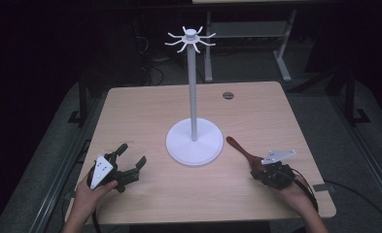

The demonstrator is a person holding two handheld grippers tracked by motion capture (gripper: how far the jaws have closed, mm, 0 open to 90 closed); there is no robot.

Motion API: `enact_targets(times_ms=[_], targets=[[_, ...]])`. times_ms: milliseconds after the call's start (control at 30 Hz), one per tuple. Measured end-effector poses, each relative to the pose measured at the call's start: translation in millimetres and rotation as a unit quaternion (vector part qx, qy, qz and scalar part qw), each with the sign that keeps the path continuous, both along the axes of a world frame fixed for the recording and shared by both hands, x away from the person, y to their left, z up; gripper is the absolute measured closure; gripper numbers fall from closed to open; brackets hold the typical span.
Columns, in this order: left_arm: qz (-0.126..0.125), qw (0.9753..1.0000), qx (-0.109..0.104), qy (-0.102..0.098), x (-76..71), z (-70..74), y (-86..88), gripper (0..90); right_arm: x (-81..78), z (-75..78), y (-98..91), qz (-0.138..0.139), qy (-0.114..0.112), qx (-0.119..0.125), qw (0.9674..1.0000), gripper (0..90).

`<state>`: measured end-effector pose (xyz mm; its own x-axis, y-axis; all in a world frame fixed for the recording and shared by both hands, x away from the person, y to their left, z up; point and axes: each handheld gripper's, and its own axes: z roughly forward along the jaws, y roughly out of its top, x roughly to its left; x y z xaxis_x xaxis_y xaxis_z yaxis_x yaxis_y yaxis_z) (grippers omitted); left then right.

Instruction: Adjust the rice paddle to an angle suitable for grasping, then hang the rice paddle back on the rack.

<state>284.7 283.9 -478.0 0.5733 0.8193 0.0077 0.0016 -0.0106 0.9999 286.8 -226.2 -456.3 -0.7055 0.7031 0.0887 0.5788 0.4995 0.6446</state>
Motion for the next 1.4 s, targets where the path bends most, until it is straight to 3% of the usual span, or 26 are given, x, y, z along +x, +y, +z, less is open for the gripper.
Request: enact_targets(times_ms=[233, 567, 633, 1033, 1133, 1400], targets=[[0.000, 1.0000, 0.001, 0.000, 0.0, 0.0, 0.1, 12.7, 2.5, 0.2, -12.9, -0.014, -0.001, 0.001, 0.9999, 89.8], [0.000, 1.0000, 0.000, -0.001, -0.1, -0.1, -0.3, 12.7, 5.8, 9.0, -18.7, -0.019, -0.001, 0.041, 0.9990, 89.2], [-0.001, 1.0000, 0.001, -0.001, -0.2, -0.1, -0.4, 12.7, 9.4, 12.7, -19.6, -0.020, -0.002, 0.043, 0.9989, 85.1], [0.001, 1.0000, 0.002, 0.001, 0.0, 0.1, -0.1, 12.7, 36.8, 25.5, -17.4, -0.027, 0.017, 0.011, 0.9994, 75.8], [0.000, 1.0000, 0.001, 0.000, 0.0, 0.1, -0.1, 12.7, 47.7, 28.7, -10.9, -0.028, 0.026, -0.013, 0.9992, 75.0], [0.000, 1.0000, 0.001, 0.000, 0.0, 0.2, 0.0, 12.7, 66.7, 35.6, -0.9, -0.022, 0.044, -0.048, 0.9976, 72.8]])
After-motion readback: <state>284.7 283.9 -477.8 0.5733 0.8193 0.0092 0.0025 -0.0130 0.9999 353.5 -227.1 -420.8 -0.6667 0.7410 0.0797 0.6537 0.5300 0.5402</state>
